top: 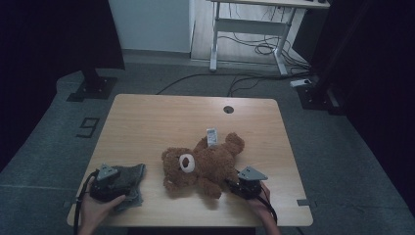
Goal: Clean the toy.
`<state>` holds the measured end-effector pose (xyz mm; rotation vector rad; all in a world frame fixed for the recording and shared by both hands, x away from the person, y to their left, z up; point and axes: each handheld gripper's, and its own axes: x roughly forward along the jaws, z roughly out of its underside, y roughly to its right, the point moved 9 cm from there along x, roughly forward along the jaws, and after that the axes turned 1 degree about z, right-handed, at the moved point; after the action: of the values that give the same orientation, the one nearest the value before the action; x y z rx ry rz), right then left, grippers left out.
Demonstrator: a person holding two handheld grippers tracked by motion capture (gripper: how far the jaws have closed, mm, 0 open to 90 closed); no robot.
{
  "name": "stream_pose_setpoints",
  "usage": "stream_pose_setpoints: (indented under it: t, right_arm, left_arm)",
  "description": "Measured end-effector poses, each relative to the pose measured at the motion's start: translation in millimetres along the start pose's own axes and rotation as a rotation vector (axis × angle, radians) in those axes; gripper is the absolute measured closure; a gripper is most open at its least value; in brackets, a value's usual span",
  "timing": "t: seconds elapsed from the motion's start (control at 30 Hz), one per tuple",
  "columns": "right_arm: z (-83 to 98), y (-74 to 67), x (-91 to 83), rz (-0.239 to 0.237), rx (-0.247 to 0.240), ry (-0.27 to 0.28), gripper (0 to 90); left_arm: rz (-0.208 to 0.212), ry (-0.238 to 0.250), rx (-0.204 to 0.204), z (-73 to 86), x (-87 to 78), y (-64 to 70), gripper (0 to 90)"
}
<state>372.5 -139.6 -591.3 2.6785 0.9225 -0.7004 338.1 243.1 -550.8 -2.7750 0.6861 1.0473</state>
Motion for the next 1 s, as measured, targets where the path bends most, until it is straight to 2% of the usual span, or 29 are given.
stream_pose_setpoints:
  t: [0.07,0.13,0.23,0.3,0.43,0.5,0.53,0.57,0.6,0.63,0.7,0.83,0.93,1.0]
  right_arm:
    - [0.0,0.0,0.0,0.000,0.001,0.000,54.8]
    - [-0.1,0.1,0.1,0.000,0.000,0.000,54.8]
    - [-0.2,0.1,0.1,-0.001,0.000,-0.001,54.9]
    - [-0.2,0.0,0.0,-0.001,-0.001,-0.001,55.1]
    - [-0.2,0.1,-0.1,-0.004,-0.001,0.000,55.6]
    - [-0.2,0.1,-0.2,-0.006,-0.001,0.000,55.8]
    - [-0.3,0.1,-0.2,-0.005,-0.001,-0.001,55.9]
    - [-0.4,-0.1,-0.2,-0.006,-0.003,0.000,56.2]
    - [-0.6,-0.5,-0.2,-0.006,-0.005,0.000,56.7]
    - [-1.1,-0.8,-0.2,-0.002,-0.005,0.003,57.6]
    - [-2.1,-1.0,-0.1,0.008,0.005,0.012,60.3]
    - [-7.7,-2.9,-1.5,0.039,-0.001,0.038,64.4]
    - [-13.6,0.2,-4.8,0.046,0.003,0.066,65.7]
    - [-18.0,4.9,-7.4,0.058,0.013,0.085,66.2]
  left_arm:
    - [0.025,0.024,0.015,-11.9,-5.0,6.7,24.1]
    - [0.065,0.043,0.026,-21.2,-5.3,19.4,23.9]
    - [0.162,0.044,0.032,-28.8,7.0,48.0,23.3]
    - [0.218,-0.001,0.052,-26.8,23.7,70.1,22.3]
    - [0.285,-0.083,0.110,-18.9,56.2,113.6,19.8]
    - [0.289,-0.110,0.116,-16.3,71.4,126.6,19.4]
    - [0.274,-0.121,0.116,-15.4,78.6,129.3,18.2]
    - [0.239,-0.121,0.122,-15.6,83.6,129.9,19.8]
    - [0.194,-0.114,0.128,-16.5,86.5,128.7,27.3]
    - [0.174,-0.108,0.125,-17.5,88.1,127.9,33.5]
    - [0.162,-0.076,0.116,-20.9,88.8,126.6,45.6]
    - [0.165,-0.018,0.092,-25.6,89.0,125.4,57.1]
    - [0.176,0.003,0.079,-29.1,88.8,126.3,59.2]
    - [0.183,0.012,0.085,-33.1,89.0,128.9,59.7]
